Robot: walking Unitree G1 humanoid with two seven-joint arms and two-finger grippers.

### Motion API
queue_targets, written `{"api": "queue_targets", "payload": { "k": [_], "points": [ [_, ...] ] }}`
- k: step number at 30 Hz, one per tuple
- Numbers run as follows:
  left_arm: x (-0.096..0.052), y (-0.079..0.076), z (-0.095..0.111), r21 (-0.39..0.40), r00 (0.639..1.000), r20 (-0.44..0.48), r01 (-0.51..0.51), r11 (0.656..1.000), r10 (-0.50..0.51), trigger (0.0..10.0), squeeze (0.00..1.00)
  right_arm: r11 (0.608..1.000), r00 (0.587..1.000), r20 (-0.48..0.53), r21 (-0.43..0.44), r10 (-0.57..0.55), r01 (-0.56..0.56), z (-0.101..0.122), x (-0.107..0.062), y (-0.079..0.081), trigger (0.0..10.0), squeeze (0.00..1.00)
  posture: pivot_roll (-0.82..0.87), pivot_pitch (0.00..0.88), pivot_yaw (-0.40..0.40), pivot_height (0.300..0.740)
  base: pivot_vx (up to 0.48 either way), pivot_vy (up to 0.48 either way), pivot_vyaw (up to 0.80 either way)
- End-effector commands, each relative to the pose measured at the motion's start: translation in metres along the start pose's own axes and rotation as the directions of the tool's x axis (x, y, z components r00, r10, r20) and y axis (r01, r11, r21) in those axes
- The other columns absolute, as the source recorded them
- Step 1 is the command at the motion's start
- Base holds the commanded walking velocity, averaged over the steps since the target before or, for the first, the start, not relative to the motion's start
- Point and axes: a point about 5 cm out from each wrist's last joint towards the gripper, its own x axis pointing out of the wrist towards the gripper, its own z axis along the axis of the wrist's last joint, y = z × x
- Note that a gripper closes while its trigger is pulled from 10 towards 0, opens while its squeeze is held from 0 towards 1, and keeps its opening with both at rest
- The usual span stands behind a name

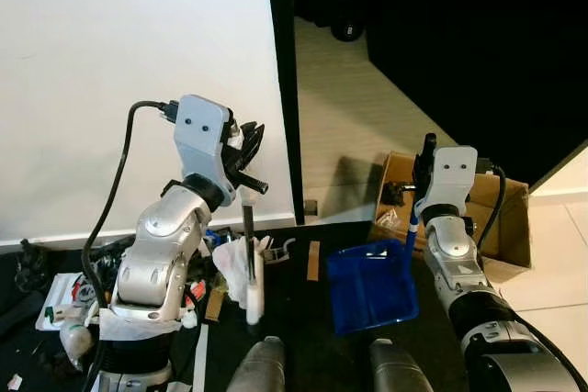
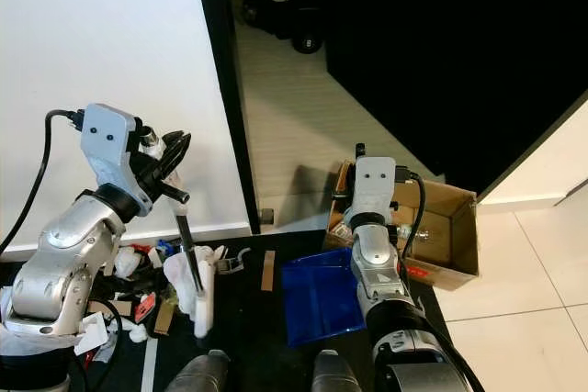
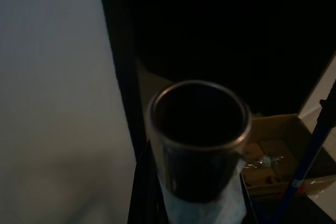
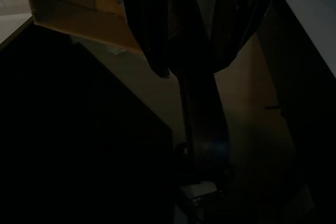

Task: Sweep floor

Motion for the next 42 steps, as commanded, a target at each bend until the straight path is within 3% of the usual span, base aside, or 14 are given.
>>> {"api": "queue_targets", "payload": {
  "k": [1, 9, 17, 21, 22, 24, 30, 34, 35, 36, 38, 39, 41, 42],
  "points": [
    [0.001, -0.002, 0.006, 0.009, 0.999, 0.041, 0.002, 1.000, -0.003, 10.0, 0.00, 1.000, 1.000, -0.029, -0.023, -0.006, 0.005, -0.010, -0.006, -0.001, 10.0, 0.00, 0.11, 0.142, 0.012, 0.740, 0.000, 0.000, 0.00],
    [0.001, -0.004, 0.005, 0.006, 0.999, 0.041, 0.005, 1.000, -0.005, 10.0, 0.00, 0.978, 0.976, -0.149, -0.113, 0.156, -0.174, -0.019, -0.011, 0.000, 10.0, 0.00, 0.10, 0.127, 0.005, 0.740, 0.000, 0.000, 0.00],
    [0.002, -0.007, 0.002, 0.000, 0.999, 0.039, 0.007, 1.000, -0.007, 10.0, 0.00, 0.906, 0.885, -0.295, -0.114, 0.360, -0.407, -0.013, -0.022, -0.009, 10.0, 0.00, 0.08, 0.123, -0.003, 0.740, 0.000, 0.000, 0.00],
    [0.004, -0.009, 0.001, -0.011, 0.999, 0.038, 0.009, 1.000, -0.009, 10.0, 0.00, 0.576, 0.655, -0.463, -0.320, 0.598, -0.752, -0.008, -0.043, -0.021, 10.0, 0.00, 0.06, 0.119, -0.008, 0.740, 0.000, 0.000, 0.00],
    [0.004, -0.009, 0.001, -0.011, 0.999, 0.038, 0.009, 1.000, -0.009, 10.0, 0.00, 0.576, 0.655, -0.463, -0.320, 0.598, -0.752, -0.008, -0.043, -0.021, 10.0, 0.00, 0.06, 0.119, -0.008, 0.740, 0.000, 0.000, 0.00],
    [0.005, -0.009, 0.001, -0.014, 0.999, 0.036, 0.009, 1.000, -0.009, 10.0, 0.00, 0.449, 0.539, -0.557, -0.305, 0.631, -0.840, -0.011, -0.050, -0.028, 10.0, 0.00, 0.06, 0.118, -0.008, 0.740, 0.000, 0.000, 0.00],
    [0.005, -0.008, 0.002, -0.015, 0.999, 0.037, 0.005, 1.000, -0.004, 10.0, 0.00, 0.311, 0.472, -0.675, -0.355, 0.567, -0.881, -0.015, -0.055, -0.044, 10.0, 0.00, 0.07, 0.122, -0.005, 0.740, 0.000, 0.000, 0.00],
    [0.005, -0.008, 0.001, -0.015, 0.999, 0.036, 0.003, 1.000, -0.002, 10.0, 0.00, 0.355, 0.511, -0.665, -0.369, 0.544, -0.859, -0.014, -0.049, -0.048, 10.0, 0.00, 0.07, 0.122, -0.005, 0.740, 0.000, 0.000, 0.00],
    [0.005, -0.008, 0.001, -0.016, 0.999, 0.036, 0.001, 1.000, -0.001, 10.0, 0.00, 0.513, 0.604, -0.609, -0.347, 0.513, -0.785, -0.010, -0.036, -0.050, 10.0, 0.00, 0.07, 0.126, -0.005, 0.740, 0.000, 0.000, 0.00],
    [0.005, -0.008, 0.001, -0.016, 0.999, 0.036, 0.001, 1.000, -0.001, 10.0, 0.00, 0.513, 0.604, -0.609, -0.347, 0.513, -0.785, -0.010, -0.036, -0.050, 10.0, 0.00, 0.07, 0.126, -0.005, 0.740, 0.000, 0.000, 0.00],
    [0.006, -0.009, 0.001, -0.017, 0.999, 0.035, 0.001, 1.000, 0.000, 10.0, 0.00, 0.730, 0.732, -0.529, -0.275, 0.429, -0.626, -0.005, -0.018, -0.057, 10.0, 0.00, 0.07, 0.129, -0.004, 0.740, 0.000, 0.000, 0.00],
    [0.006, -0.009, 0.001, -0.017, 0.999, 0.035, 0.001, 1.000, 0.000, 10.0, 0.00, 0.730, 0.732, -0.529, -0.275, 0.429, -0.626, -0.005, -0.018, -0.057, 10.0, 0.00, 0.07, 0.129, -0.004, 0.740, 0.000, 0.000, 0.00],
    [0.006, -0.010, 0.001, -0.019, 0.999, 0.036, 0.001, 1.000, -0.001, 10.0, 0.00, 0.885, 0.833, -0.459, -0.180, 0.310, -0.428, 0.000, -0.003, -0.071, 10.0, 0.00, 0.07, 0.130, -0.004, 0.740, 0.000, 0.000, 0.00],
    [0.006, -0.010, 0.001, -0.019, 0.999, 0.036, 0.001, 1.000, -0.001, 10.0, 0.00, 0.920, 0.858, -0.436, -0.145, 0.270, -0.363, 0.003, 0.001, -0.075, 10.0, 0.00, 0.07, 0.130, -0.004, 0.740, 0.000, 0.000, 0.00]
  ]
}}
